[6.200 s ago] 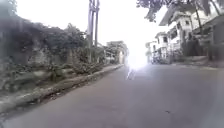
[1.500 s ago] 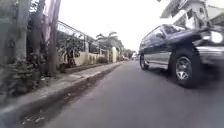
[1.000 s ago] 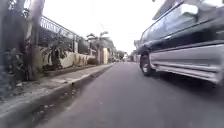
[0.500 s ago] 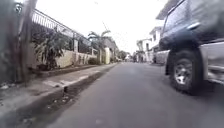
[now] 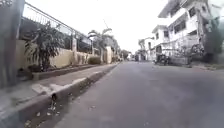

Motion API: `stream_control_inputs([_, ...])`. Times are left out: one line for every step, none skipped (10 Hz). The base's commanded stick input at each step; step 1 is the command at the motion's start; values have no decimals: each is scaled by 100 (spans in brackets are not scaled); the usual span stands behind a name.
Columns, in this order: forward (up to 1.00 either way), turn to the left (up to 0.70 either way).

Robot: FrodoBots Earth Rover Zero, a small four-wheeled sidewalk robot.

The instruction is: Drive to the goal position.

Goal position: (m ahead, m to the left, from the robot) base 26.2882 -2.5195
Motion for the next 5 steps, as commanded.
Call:
stream_control_inputs([100, -36])
stream_control_inputs([100, -36])
stream_control_inputs([100, -20])
stream_control_inputs([100, 4])
stream_control_inputs([100, 4])
